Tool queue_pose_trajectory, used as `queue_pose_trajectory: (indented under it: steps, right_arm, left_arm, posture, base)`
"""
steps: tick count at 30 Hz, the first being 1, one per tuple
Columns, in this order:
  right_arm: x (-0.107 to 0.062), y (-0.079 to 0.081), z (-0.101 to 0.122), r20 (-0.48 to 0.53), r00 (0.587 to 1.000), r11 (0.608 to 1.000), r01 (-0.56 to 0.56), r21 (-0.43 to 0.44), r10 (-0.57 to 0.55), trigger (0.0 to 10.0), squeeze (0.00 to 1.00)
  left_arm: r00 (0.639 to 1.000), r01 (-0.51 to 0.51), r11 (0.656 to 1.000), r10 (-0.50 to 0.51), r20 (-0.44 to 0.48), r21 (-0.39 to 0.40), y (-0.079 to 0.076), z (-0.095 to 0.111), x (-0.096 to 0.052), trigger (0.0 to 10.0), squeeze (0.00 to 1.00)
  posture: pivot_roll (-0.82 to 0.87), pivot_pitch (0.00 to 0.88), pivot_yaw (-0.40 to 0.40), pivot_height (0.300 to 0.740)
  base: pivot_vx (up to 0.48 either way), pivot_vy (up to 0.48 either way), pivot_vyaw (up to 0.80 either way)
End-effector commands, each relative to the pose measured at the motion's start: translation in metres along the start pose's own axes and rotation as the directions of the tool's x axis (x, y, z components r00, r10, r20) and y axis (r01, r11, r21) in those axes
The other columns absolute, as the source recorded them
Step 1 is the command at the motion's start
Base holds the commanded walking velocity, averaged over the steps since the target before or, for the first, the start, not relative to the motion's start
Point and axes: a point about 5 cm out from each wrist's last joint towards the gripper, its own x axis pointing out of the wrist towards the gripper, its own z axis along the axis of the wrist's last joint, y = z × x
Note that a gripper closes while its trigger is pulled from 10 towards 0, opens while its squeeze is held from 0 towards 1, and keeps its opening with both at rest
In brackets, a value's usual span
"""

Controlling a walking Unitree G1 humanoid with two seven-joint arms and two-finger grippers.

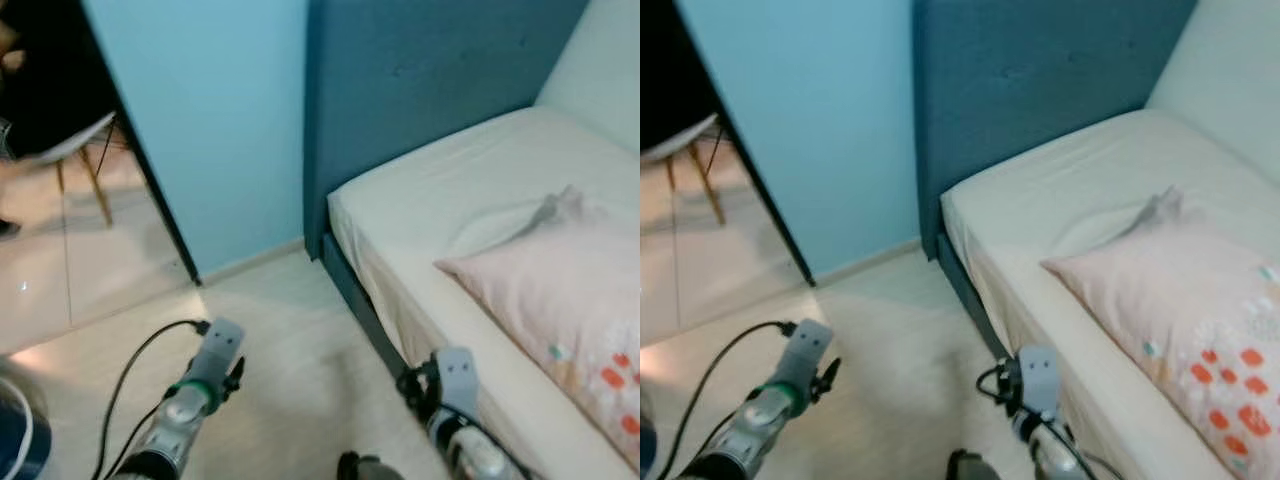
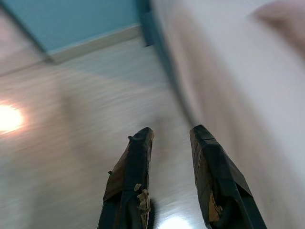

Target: Clean up the room

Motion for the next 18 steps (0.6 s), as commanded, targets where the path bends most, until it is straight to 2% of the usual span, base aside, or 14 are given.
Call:
queue_pose_trajectory:
  steps: [1, 6, 8, 15, 18]
  right_arm:
    - [-0.0040, 0.0008, -0.0081, -0.030, 1.000, 1.000, 0.008, 0.018, -0.007, 10.0, 0.00]
    - [-0.0039, 0.0008, -0.0078, -0.028, 1.000, 1.000, 0.008, 0.013, -0.007, 10.0, 0.00]
    - [-0.0038, 0.0009, -0.0076, -0.028, 1.000, 1.000, 0.006, 0.009, -0.006, 10.0, 0.00]
    - [-0.0035, 0.0011, -0.0073, -0.028, 1.000, 1.000, 0.003, 0.002, -0.003, 10.0, 0.00]
    - [-0.0033, 0.0006, -0.0082, -0.033, 0.999, 1.000, 0.009, 0.025, -0.008, 10.0, 0.00]
  left_arm:
    - [0.998, 0.005, 1.000, -0.004, -0.063, 0.009, -0.0008, -0.0188, -0.0067, 10.0, 0.00]
    - [0.998, 0.007, 1.000, -0.006, -0.062, 0.009, -0.0011, -0.0186, -0.0067, 10.0, 0.00]
    - [0.998, 0.004, 1.000, -0.004, -0.068, 0.003, -0.0011, -0.0190, -0.0066, 10.0, 0.00]
    - [0.998, 0.017, 1.000, -0.017, -0.058, -0.008, -0.0030, -0.0164, -0.0056, 10.0, 0.00]
    - [0.999, 0.027, 0.999, -0.028, -0.047, -0.023, -0.0050, -0.0143, -0.0049, 10.0, 0.00]
  posture:
    - [-0.03, 0.106, 0.054, 0.722]
    - [-0.03, 0.106, 0.054, 0.722]
    - [-0.03, 0.106, 0.054, 0.722]
    - [-0.03, 0.106, 0.054, 0.722]
    - [-0.03, 0.099, 0.052, 0.722]
  base:
    - [0.465, 0.000, -0.77]
    - [0.465, 0.000, -0.71]
    - [0.382, 0.000, 0.00]
    - [0.000, 0.000, 0.00]
    - [0.000, 0.000, -0.74]
